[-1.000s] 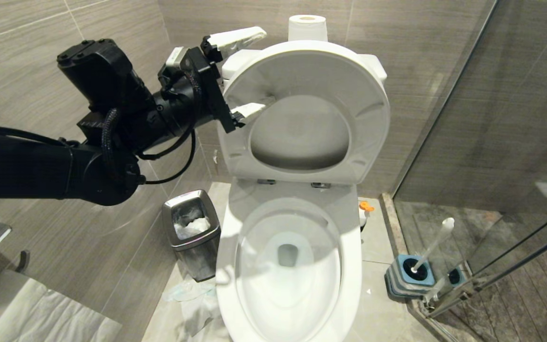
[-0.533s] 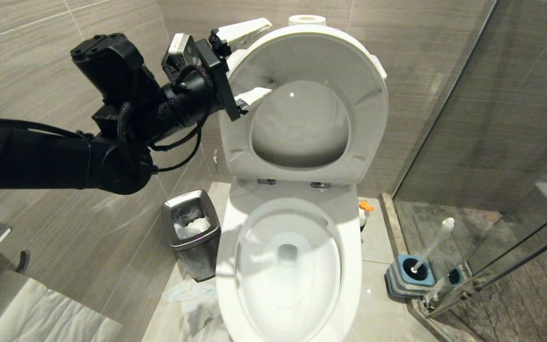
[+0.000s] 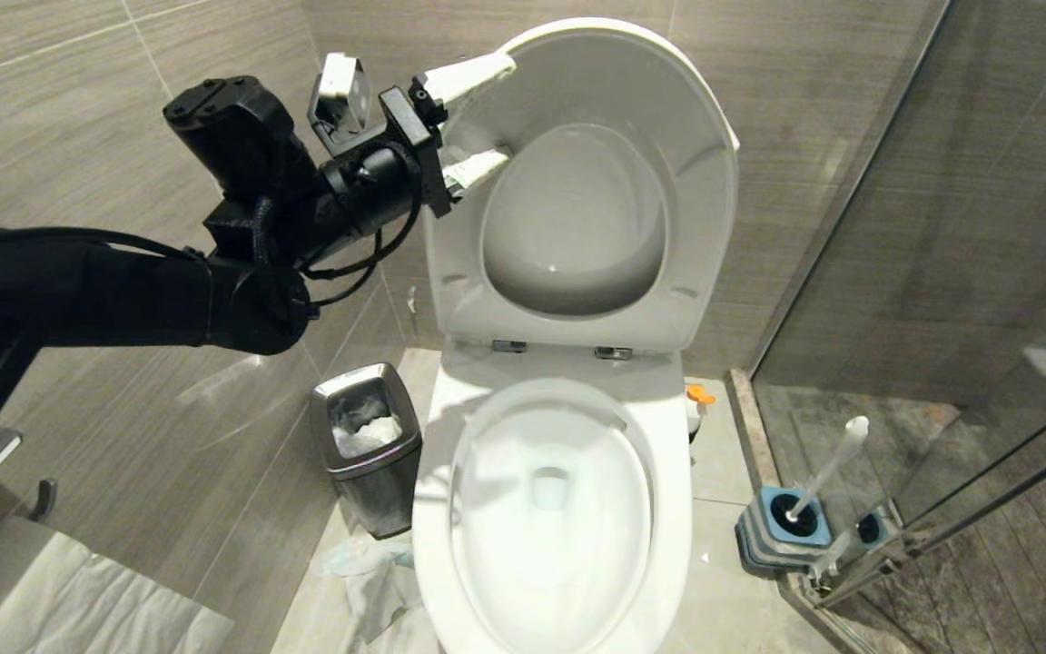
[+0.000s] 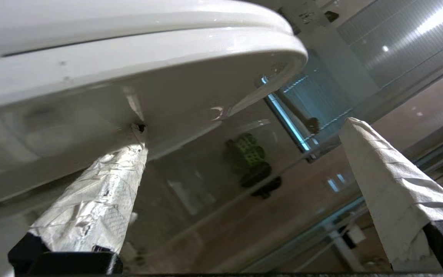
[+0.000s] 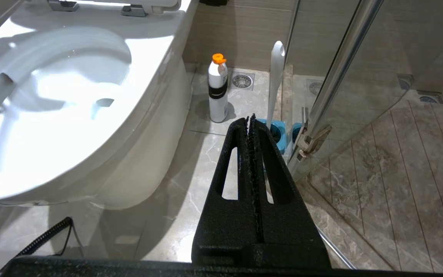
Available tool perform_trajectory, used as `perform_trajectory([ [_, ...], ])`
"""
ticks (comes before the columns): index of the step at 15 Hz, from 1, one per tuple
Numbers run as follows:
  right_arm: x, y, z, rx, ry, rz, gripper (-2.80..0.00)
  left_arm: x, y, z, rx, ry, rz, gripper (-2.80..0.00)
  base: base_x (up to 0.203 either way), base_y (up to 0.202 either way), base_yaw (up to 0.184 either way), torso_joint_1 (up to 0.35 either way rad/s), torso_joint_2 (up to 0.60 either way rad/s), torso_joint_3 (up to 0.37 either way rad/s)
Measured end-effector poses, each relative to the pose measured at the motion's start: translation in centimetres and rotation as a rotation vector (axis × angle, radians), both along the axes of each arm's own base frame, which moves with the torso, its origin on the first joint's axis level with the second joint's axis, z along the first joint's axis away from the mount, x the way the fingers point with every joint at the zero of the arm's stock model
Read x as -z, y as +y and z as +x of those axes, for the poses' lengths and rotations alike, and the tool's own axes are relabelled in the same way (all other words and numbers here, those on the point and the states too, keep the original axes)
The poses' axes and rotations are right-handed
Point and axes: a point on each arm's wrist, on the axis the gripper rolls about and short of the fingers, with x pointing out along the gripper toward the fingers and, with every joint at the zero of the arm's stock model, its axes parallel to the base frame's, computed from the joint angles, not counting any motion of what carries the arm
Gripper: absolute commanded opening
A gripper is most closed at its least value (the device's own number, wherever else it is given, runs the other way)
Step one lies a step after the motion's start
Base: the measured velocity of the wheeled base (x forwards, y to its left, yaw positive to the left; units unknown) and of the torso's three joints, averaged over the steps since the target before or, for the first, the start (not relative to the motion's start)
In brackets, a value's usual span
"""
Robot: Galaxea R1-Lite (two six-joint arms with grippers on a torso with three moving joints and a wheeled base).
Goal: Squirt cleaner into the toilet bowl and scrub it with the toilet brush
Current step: Use the left hand to lift the toilet lid slightly
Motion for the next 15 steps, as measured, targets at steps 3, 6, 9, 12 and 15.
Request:
perform_trajectory([
  [3, 0.0, 0.0, 0.0, 0.0, 0.0, 0.0, -2.8, 0.3, 0.5, 1.4, -0.044, -0.036, 0.027, 0.0, 0.0, 0.0, 0.0, 0.0, 0.0, 0.0],
  [6, 0.0, 0.0, 0.0, 0.0, 0.0, 0.0, -2.8, 0.5, 0.6, 2.4, -0.066, -0.063, 0.039, 0.0, 0.0, 0.0, 0.0, 0.0, 0.0, 0.0],
  [9, 0.0, 0.0, 0.0, 0.0, 0.0, 0.0, -2.8, 0.4, 0.6, 3.3, -0.087, -0.059, 0.067, 0.0, 0.0, 0.0, 0.0, 0.0, 0.0, 0.0],
  [12, 0.0, 0.0, 0.0, 0.0, 0.0, 0.0, -2.8, 0.0, 0.4, 4.1, -0.116, -0.057, 0.099, 0.0, 0.0, 0.0, 0.0, 0.0, 0.0, 0.0],
  [15, 0.0, 0.0, 0.0, 0.0, 0.0, 0.0, -2.8, 0.8, 0.2, 5.0, -0.167, -0.078, 0.165, 0.0, 0.0, 0.0, 0.0, 0.0, 0.0, 0.0],
])
